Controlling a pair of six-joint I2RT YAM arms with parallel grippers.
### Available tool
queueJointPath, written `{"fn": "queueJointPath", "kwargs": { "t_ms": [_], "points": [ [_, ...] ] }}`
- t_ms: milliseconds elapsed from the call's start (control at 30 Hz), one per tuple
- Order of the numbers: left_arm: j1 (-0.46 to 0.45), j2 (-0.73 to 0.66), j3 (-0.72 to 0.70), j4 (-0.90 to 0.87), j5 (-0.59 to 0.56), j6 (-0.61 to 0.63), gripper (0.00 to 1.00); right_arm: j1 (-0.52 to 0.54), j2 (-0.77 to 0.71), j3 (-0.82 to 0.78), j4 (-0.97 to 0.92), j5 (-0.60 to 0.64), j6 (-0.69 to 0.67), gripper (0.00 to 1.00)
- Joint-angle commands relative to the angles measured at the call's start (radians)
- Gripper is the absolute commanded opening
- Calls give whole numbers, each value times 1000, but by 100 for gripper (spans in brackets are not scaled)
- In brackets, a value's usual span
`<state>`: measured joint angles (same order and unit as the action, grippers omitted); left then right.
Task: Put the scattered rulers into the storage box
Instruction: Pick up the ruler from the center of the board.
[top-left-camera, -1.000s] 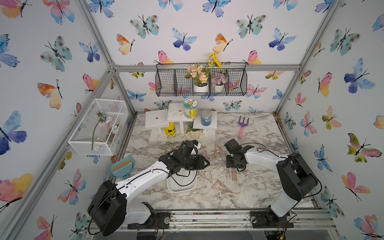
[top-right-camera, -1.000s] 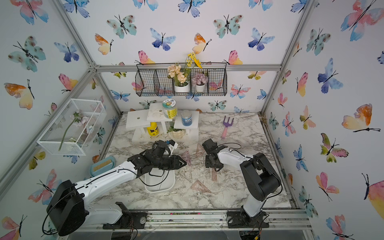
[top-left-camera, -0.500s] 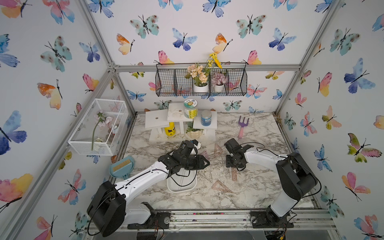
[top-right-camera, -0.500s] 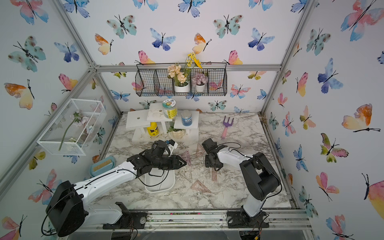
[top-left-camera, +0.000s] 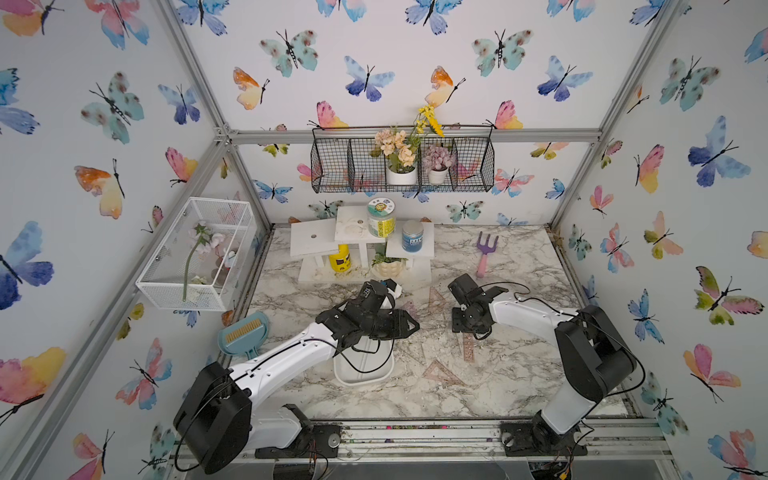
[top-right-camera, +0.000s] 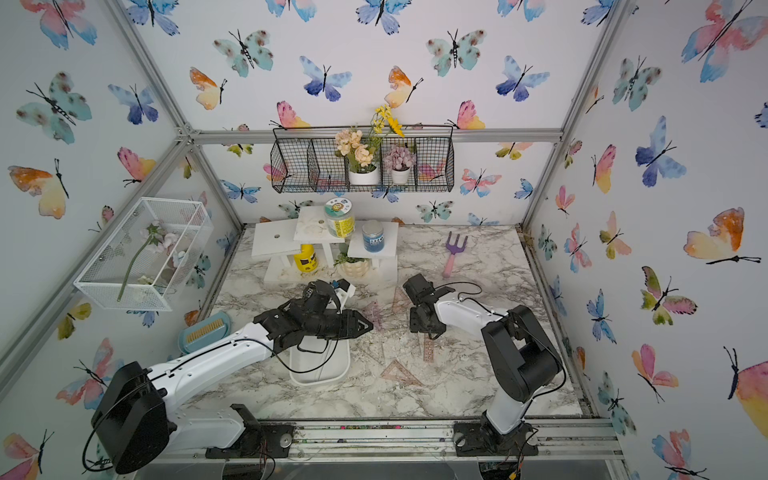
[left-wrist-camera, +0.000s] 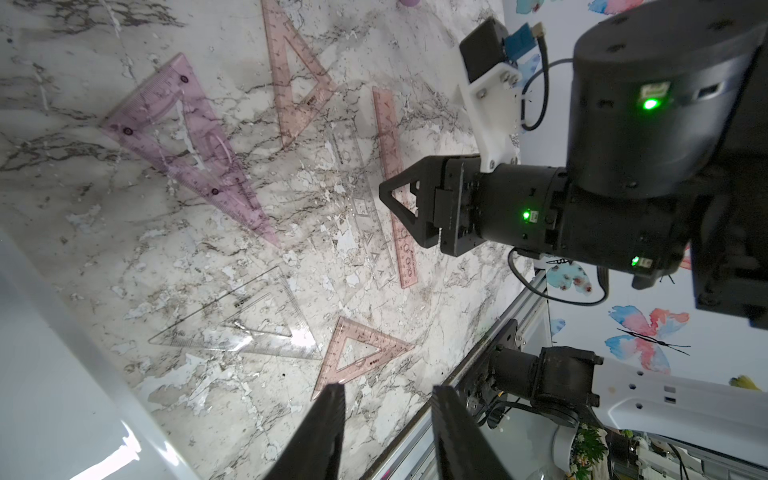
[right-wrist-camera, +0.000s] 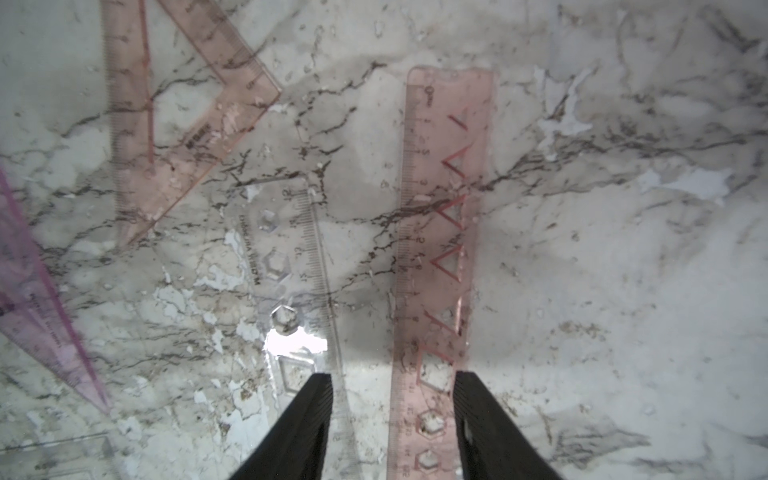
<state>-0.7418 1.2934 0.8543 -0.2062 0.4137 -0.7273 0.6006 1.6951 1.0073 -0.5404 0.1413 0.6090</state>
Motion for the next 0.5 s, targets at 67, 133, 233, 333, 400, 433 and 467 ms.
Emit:
{"fn": "queueJointPath", "kwargs": {
  "t_ms": [67, 133, 233, 333, 400, 433, 467],
  "points": [
    [-6, -25, -14, 5, 22, -2, 40, -5, 3, -9, -19, 22, -5, 53],
    [-5, -25, -15, 7, 20, -3, 40, -4, 8, -9, -22, 26, -5, 53],
    [-7, -25, -18, 10, 21, -3, 40, -5, 18, -11, -24, 33, -6, 53],
    [-6, -24, -18, 11, 22, -6, 40, -5, 24, -16, -21, 32, -8, 53],
    [-5, -23, -19, 11, 22, -6, 40, -5, 27, -19, -19, 32, -6, 53],
    [-7, -23, -19, 11, 22, -5, 40, -5, 28, -19, -18, 32, -6, 53],
    [-6, -22, -20, 13, 23, -4, 40, -5, 29, -22, -17, 33, -6, 53]
  ]
}}
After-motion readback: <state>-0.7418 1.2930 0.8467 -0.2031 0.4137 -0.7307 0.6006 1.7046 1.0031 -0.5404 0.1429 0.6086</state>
